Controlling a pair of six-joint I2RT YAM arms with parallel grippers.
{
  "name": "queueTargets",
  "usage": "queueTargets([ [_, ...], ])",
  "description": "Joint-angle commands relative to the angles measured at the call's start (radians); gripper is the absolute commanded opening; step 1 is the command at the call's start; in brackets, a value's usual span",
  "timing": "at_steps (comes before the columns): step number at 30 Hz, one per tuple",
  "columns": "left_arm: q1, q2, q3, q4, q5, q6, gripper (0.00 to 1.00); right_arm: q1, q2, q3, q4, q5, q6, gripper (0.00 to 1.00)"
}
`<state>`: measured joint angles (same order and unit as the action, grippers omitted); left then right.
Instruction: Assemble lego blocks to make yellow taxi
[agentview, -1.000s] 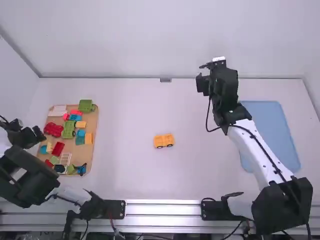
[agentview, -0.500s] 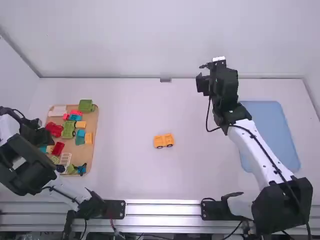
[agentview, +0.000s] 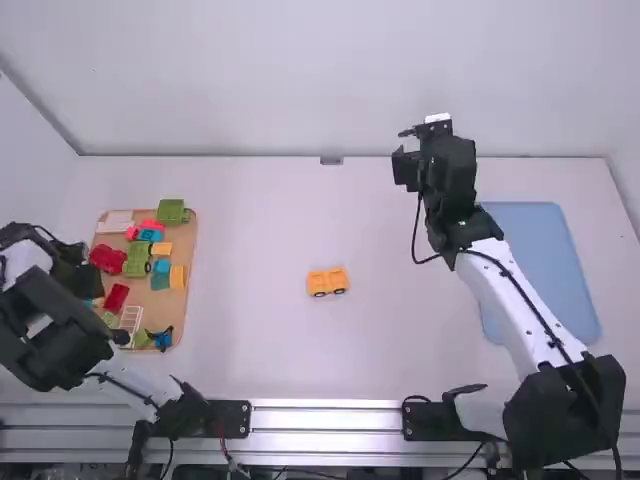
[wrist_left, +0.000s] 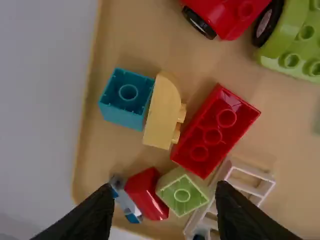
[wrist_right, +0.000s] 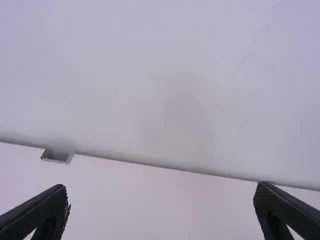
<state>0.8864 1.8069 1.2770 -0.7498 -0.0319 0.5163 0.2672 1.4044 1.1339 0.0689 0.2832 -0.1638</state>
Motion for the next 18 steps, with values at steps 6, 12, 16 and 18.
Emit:
queueTargets([
  [6, 0.016, 0.01, -0.06, 0.105, 0.084, 0.101, 0.49, 0.001, 0.006, 0.037, -0.006, 0.002, 0.002, 0.98],
  [12, 0.055, 0.011, -0.061, 0.117, 0.16, 0.099, 0.46, 0.001, 0.006, 0.037, -0.005, 0.002, 0.002, 0.99],
  [16, 0.055, 0.022, -0.061, 0.135, 0.146, 0.101, 0.46, 0.001, 0.007, 0.037, -0.005, 0.002, 0.003, 0.99],
  [18, 0.055, 0.032, -0.061, 0.139, 0.153, 0.101, 0.46, 0.001, 0.012, 0.037, -0.004, 0.002, 0.002, 0.98],
])
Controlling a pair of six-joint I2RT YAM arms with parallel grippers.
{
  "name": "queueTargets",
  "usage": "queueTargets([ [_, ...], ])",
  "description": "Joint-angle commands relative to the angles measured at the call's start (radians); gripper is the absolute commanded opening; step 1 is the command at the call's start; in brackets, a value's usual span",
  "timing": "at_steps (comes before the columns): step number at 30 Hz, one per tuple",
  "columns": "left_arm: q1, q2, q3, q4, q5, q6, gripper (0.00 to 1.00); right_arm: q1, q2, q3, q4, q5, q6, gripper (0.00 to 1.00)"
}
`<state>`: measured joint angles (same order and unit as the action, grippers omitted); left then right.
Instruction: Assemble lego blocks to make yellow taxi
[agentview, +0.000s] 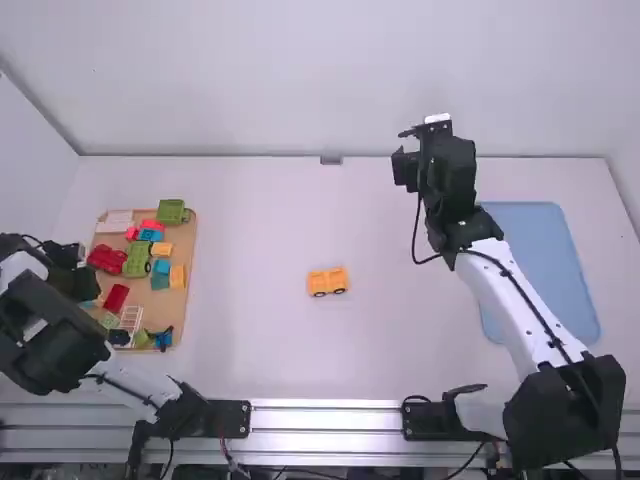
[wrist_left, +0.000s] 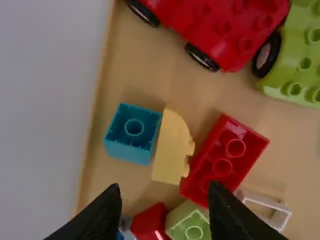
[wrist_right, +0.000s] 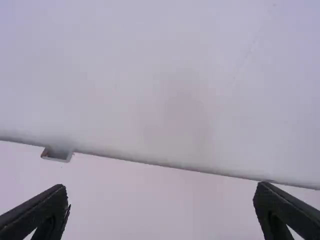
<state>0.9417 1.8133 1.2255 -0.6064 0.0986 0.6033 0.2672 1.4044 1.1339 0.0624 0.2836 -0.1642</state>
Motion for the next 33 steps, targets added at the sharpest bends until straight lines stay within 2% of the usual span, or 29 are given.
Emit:
queueTargets([
  [1, -0.001, 0.032, -0.009, -0.005, 0.026, 0.014, 0.46, 0.001, 0.014, 0.037, 0.003, 0.002, 0.003, 0.99],
  [10, -0.004, 0.067, -0.01, 0.023, 0.019, 0.011, 0.4, 0.001, 0.017, 0.037, 0.004, 0.002, 0.003, 0.99],
  [18, -0.007, 0.074, -0.01, 0.032, 0.018, -0.005, 0.39, 0.001, 0.017, 0.037, 0.002, 0.002, 0.003, 0.99],
  [24, -0.003, 0.09, -0.01, 0.027, 0.017, -0.005, 0.31, 0.001, 0.017, 0.037, 0.005, 0.002, 0.003, 0.99],
  [33, -0.008, 0.097, -0.01, 0.02, 0.017, -0.008, 0.31, 0.001, 0.017, 0.037, 0.002, 0.002, 0.002, 0.99],
])
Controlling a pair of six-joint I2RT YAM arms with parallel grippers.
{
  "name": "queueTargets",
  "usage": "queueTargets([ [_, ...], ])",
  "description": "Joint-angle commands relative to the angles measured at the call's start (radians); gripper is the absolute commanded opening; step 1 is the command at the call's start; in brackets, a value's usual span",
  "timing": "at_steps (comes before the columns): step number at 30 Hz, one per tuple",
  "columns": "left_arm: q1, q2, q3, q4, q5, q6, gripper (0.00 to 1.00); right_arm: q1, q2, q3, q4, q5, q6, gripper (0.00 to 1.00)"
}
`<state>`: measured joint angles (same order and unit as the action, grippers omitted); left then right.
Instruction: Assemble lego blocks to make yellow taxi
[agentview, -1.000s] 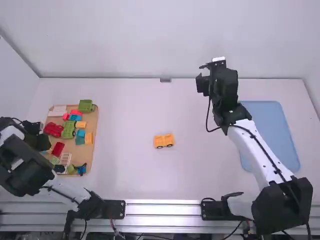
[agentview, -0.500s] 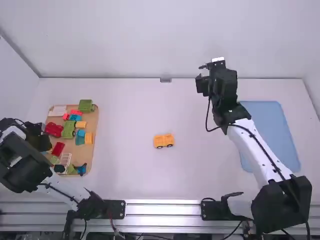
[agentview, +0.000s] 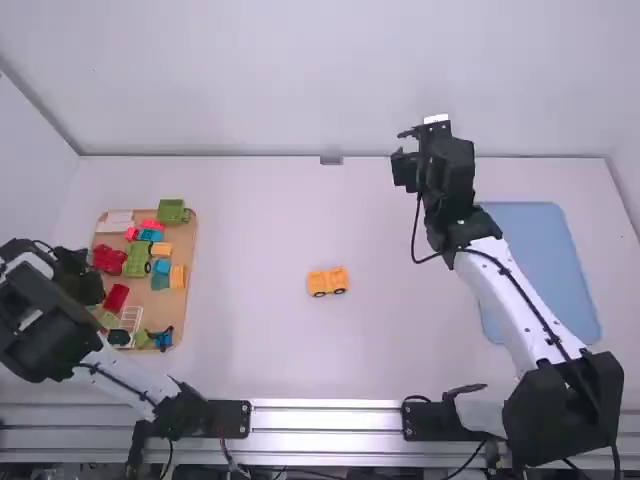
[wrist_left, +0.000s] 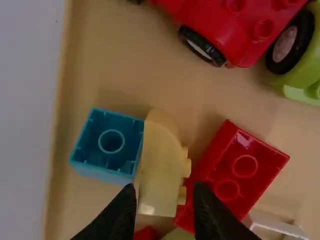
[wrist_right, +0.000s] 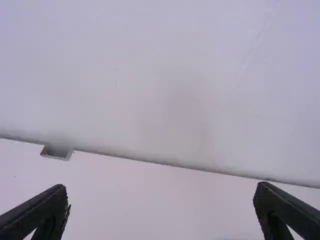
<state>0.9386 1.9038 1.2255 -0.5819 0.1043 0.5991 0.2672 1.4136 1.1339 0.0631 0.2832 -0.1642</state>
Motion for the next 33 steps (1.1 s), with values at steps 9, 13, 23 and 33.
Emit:
queueTargets([
  [9, 0.004, 0.006, -0.035, 0.04, 0.012, -0.004, 0.32, 0.001, 0.008, 0.037, 0.001, 0.002, 0.002, 0.98],
  [13, 0.002, 0.006, -0.054, 0.069, 0.012, -0.013, 0.32, 0.001, 0.008, 0.037, 0.001, 0.002, 0.002, 0.98],
  [23, -0.005, 0.013, -0.055, 0.08, 0.012, -0.061, 0.36, 0.001, 0.008, 0.037, 0.002, 0.002, 0.003, 0.99],
  [33, -0.003, 0.013, -0.064, 0.098, 0.011, -0.079, 0.39, 0.001, 0.008, 0.037, 0.003, 0.002, 0.003, 0.99],
])
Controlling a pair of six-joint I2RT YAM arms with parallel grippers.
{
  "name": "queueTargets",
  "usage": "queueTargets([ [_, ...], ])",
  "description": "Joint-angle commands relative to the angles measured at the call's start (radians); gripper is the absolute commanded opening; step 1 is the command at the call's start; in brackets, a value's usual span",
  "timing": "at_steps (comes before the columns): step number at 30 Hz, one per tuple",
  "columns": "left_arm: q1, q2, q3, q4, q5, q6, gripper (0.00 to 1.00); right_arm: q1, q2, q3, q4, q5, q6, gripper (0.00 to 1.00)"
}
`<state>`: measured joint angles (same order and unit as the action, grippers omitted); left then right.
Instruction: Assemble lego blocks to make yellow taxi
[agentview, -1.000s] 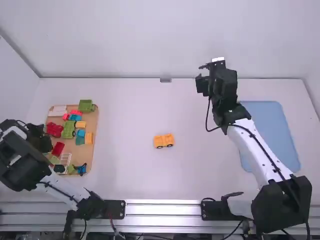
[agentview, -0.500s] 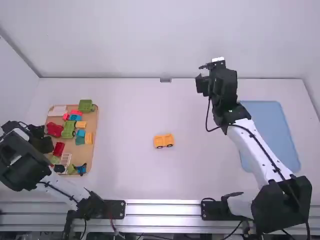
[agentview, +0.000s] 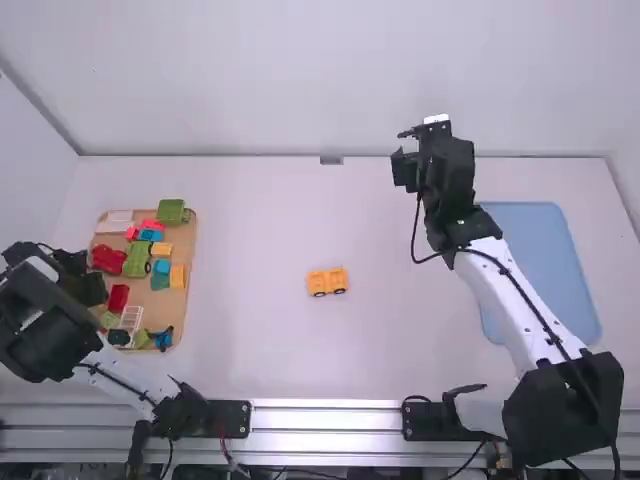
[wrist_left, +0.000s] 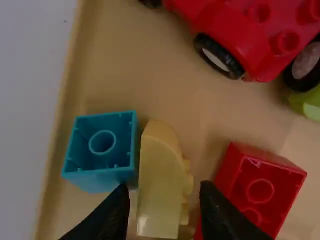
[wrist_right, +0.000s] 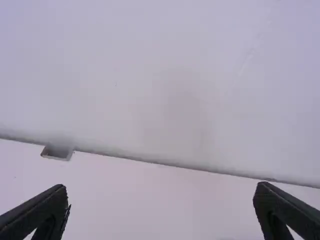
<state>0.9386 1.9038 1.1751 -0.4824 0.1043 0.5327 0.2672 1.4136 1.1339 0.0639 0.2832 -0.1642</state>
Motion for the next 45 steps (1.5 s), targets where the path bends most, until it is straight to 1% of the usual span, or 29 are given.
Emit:
queueTargets([
  [1, -0.003, 0.013, -0.015, 0.0, 0.012, -0.012, 0.39, 0.001, 0.008, 0.037, 0.001, 0.002, 0.003, 0.99],
  [11, -0.002, 0.013, -0.035, 0.005, 0.018, -0.042, 0.35, 0.001, 0.008, 0.037, -0.001, 0.002, 0.003, 0.99],
  [15, -0.002, 0.013, -0.056, 0.054, 0.012, -0.047, 0.37, 0.001, 0.008, 0.037, -0.001, 0.002, 0.003, 0.98],
  [27, -0.003, 0.017, -0.064, 0.102, 0.019, -0.047, 0.39, 0.001, 0.008, 0.037, -0.021, 0.002, 0.002, 0.99],
  [33, -0.004, 0.026, -0.064, 0.106, 0.046, -0.046, 0.4, 0.001, 0.008, 0.037, -0.023, 0.002, 0.002, 0.99],
  [44, -0.003, 0.027, -0.064, 0.111, 0.039, -0.047, 0.4, 0.001, 0.008, 0.037, -0.026, 0.005, 0.002, 0.98],
  [45, -0.008, 0.027, -0.064, 0.117, 0.039, -0.047, 0.41, 0.001, 0.008, 0.037, -0.026, 0.005, 0.003, 0.99],
])
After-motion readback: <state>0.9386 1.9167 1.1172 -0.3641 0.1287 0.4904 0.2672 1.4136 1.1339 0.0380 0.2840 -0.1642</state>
